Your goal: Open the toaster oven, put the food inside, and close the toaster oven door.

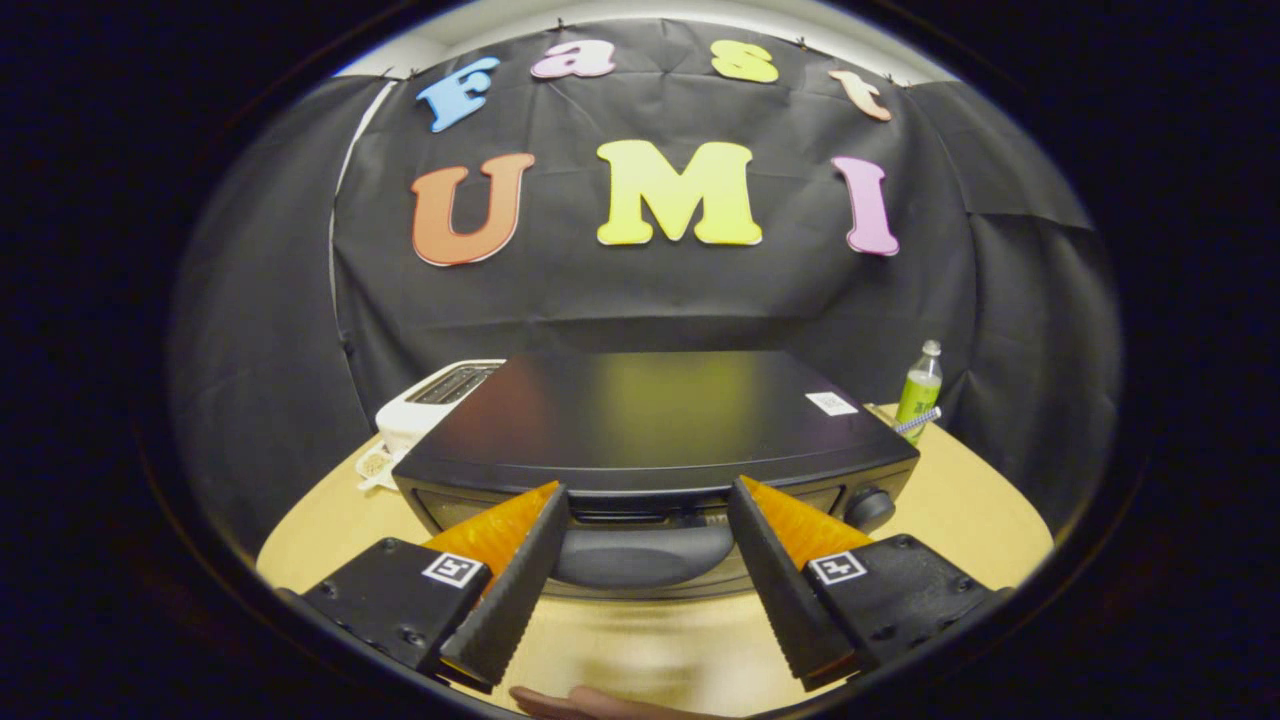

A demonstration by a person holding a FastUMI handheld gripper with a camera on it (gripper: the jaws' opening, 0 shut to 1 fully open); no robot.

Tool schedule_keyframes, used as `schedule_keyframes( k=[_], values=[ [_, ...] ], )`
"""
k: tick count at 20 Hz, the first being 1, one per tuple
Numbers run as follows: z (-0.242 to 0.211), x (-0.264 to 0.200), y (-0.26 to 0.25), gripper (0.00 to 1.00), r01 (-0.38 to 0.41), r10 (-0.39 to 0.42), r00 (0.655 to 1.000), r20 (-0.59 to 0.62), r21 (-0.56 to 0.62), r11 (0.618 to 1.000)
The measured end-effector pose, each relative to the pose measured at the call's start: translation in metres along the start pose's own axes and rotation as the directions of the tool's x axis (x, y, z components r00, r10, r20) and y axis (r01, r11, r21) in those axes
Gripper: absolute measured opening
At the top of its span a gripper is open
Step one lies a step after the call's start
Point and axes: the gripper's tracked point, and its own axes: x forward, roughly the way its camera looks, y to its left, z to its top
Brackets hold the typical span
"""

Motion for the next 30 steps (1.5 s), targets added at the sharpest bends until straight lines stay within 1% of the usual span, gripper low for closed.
schedule_keyframes(
  k=[2, 5, 7, 9, 14, 18, 22, 26, 29, 30],
  values=[
    [-0.004, -0.007, 0.000, 1.00, -0.012, 0.012, 1.000, 0.014, -0.022, 1.000],
    [-0.014, -0.018, -0.003, 1.00, -0.037, 0.037, 0.999, -0.003, 0.020, 0.999],
    [-0.022, -0.028, -0.001, 1.00, -0.041, 0.041, 0.999, -0.001, 0.006, 0.999],
    [-0.031, -0.040, -0.003, 1.00, -0.035, 0.035, 0.999, 0.006, -0.017, 0.999],
    [-0.065, -0.062, -0.004, 1.00, -0.004, 0.004, 1.000, 0.003, -0.006, 1.000],
    [-0.092, -0.076, -0.006, 1.00, -0.002, 0.003, 1.000, 0.002, -0.021, 1.000],
    [-0.128, -0.083, -0.008, 1.00, -0.002, 0.002, 0.999, -0.051, 0.004, 1.000],
    [-0.153, -0.086, -0.009, 1.00, -0.008, 0.007, 0.996, -0.084, -0.010, 1.000],
    [-0.173, -0.081, -0.009, 1.00, -0.016, 0.023, 0.989, -0.144, 0.049, 0.999],
    [-0.177, -0.078, -0.010, 1.00, -0.015, 0.024, 0.989, -0.144, 0.066, 0.998]
  ],
)
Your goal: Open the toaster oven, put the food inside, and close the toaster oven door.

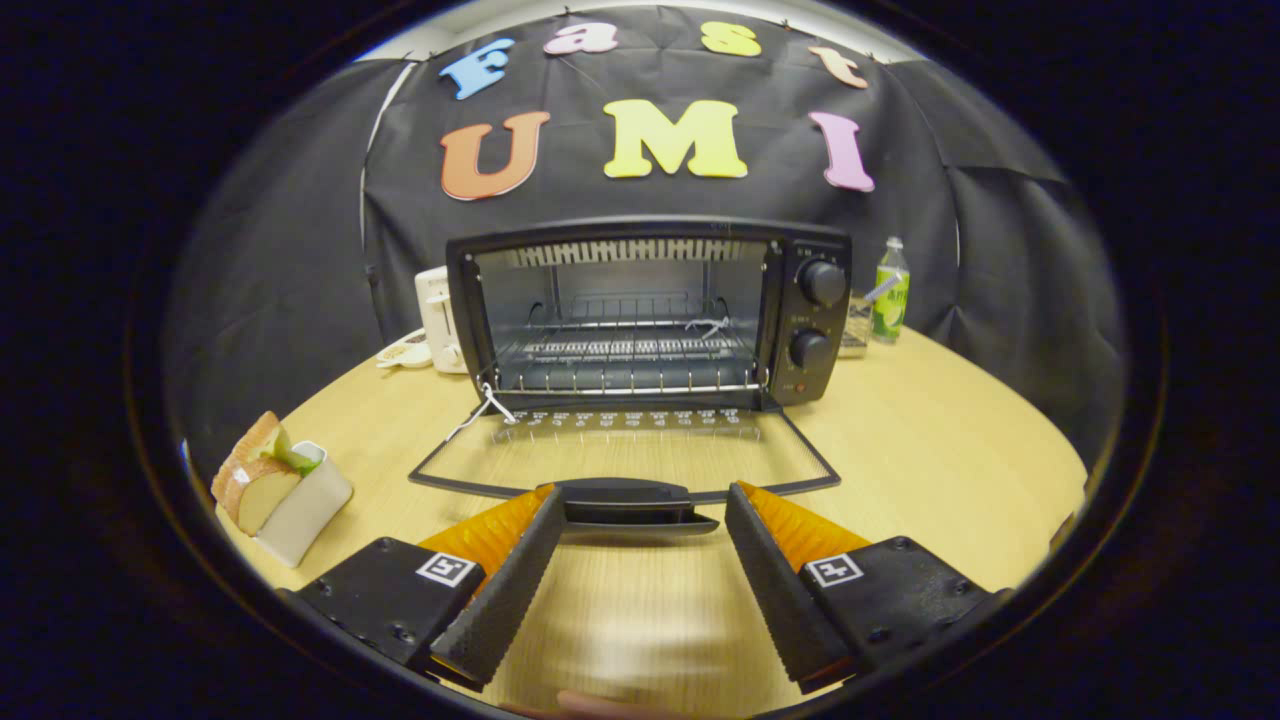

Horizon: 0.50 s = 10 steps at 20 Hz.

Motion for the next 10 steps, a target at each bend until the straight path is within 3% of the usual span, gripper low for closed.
schedule_keyframes(
  k=[7, 10],
  values=[
    [0.006, -0.012, -0.005, 1.00, -0.033, 0.032, 0.999, 0.004, 0.033, 0.999],
    [0.038, -0.043, -0.024, 1.00, -0.078, 0.074, 0.995, 0.070, 0.054, 0.996]
  ],
)
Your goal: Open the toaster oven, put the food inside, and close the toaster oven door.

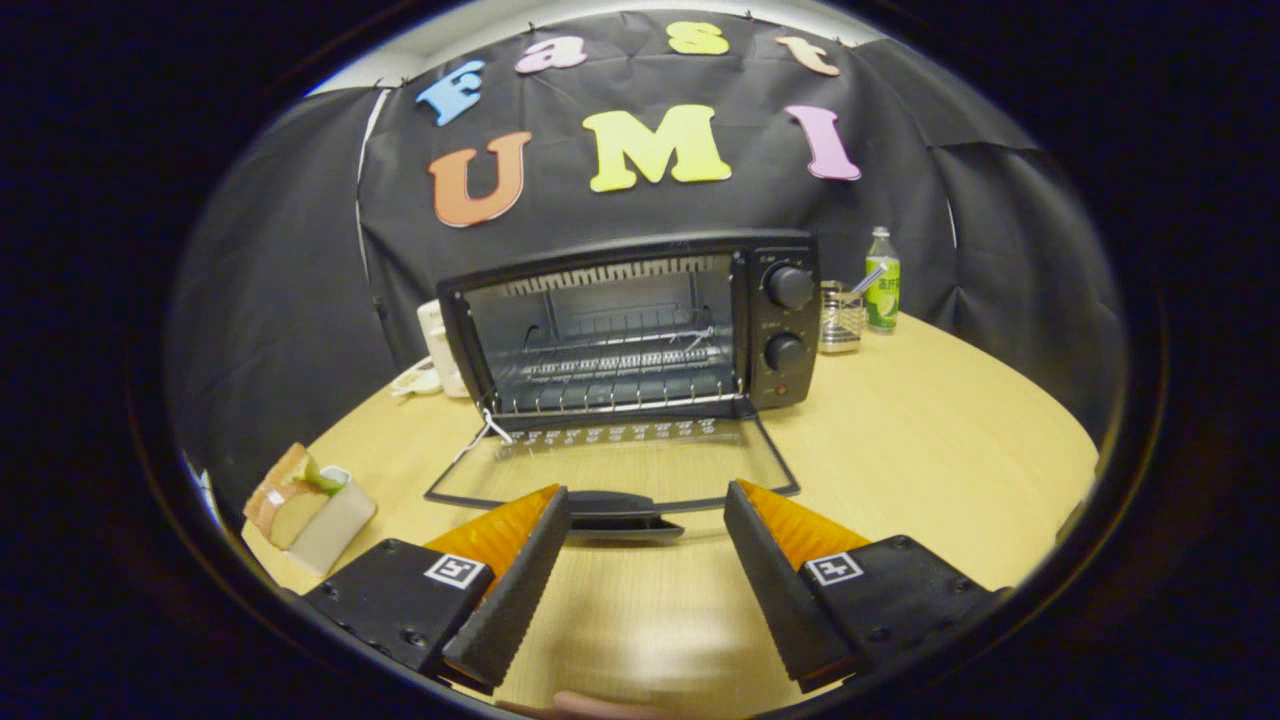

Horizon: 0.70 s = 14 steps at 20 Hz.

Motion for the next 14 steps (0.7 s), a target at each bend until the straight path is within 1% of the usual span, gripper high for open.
schedule_keyframes(
  k=[1, 3, 5, 7, 8, 10, 12, 14],
  values=[
    [0.021, -0.011, -0.009, 1.00, -0.008, 0.008, 0.999, 0.049, -0.013, 1.000],
    [0.062, -0.031, -0.033, 1.00, 0.007, 0.000, 0.992, 0.124, -0.059, 0.998],
    [0.107, -0.053, -0.058, 1.00, 0.050, -0.029, 0.974, 0.224, -0.090, 0.995],
    [0.137, -0.075, -0.078, 1.00, 0.100, -0.066, 0.953, 0.295, -0.102, 0.990],
    [0.146, -0.085, -0.081, 1.00, 0.107, -0.069, 0.946, 0.318, -0.103, 0.989],
    [0.152, -0.098, -0.081, 1.00, 0.109, -0.067, 0.944, 0.323, -0.112, 0.988],
    [0.157, -0.109, -0.073, 1.00, 0.092, -0.046, 0.945, 0.324, -0.128, 0.987],
    [0.165, -0.115, -0.064, 1.00, 0.080, -0.033, 0.938, 0.344, -0.123, 0.989]
  ],
)
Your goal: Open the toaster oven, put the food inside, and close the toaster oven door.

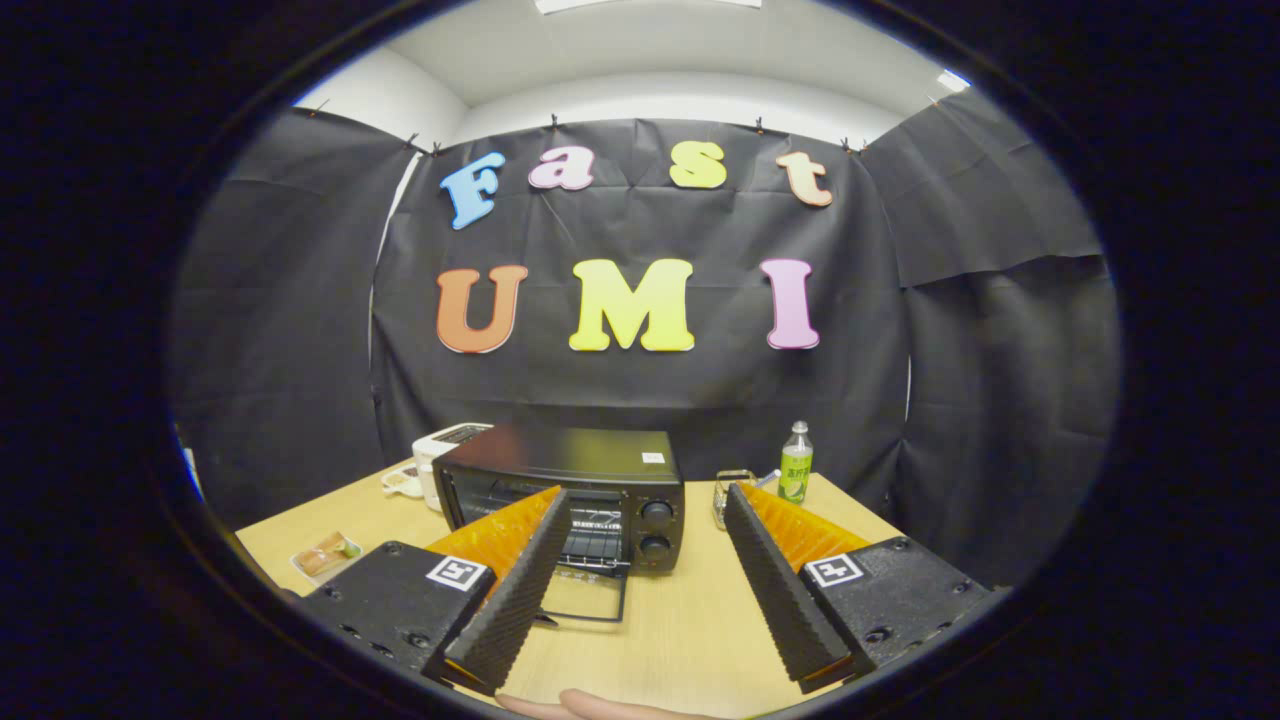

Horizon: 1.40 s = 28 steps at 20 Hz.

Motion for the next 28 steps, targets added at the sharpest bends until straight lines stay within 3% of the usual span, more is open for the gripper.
schedule_keyframes(
  k=[8, 12, 14, 17, 20, 22, 25, 28],
  values=[
    [0.003, 0.025, 0.138, 1.00, -0.189, 0.199, 0.978, -0.060, 0.143, 0.972],
    [-0.017, 0.027, 0.205, 1.00, -0.290, 0.328, 0.935, -0.135, 0.241, 0.926],
    [-0.036, 0.027, 0.234, 1.00, -0.332, 0.396, 0.892, -0.218, 0.279, 0.901],
    [-0.064, 0.018, 0.273, 0.99, -0.403, 0.521, 0.785, -0.337, 0.361, 0.841],
    [-0.095, 0.013, 0.299, 0.99, -0.407, 0.585, 0.684, -0.436, 0.437, 0.802],
    [-0.114, 0.006, 0.313, 0.99, -0.393, 0.628, 0.599, -0.496, 0.502, 0.771],
    [-0.134, -0.009, 0.331, 0.96, -0.335, 0.713, 0.444, -0.543, 0.637, 0.694],
    [-0.152, -0.013, 0.344, 0.93, -0.262, 0.769, 0.323, -0.551, 0.729, 0.633]
  ],
)
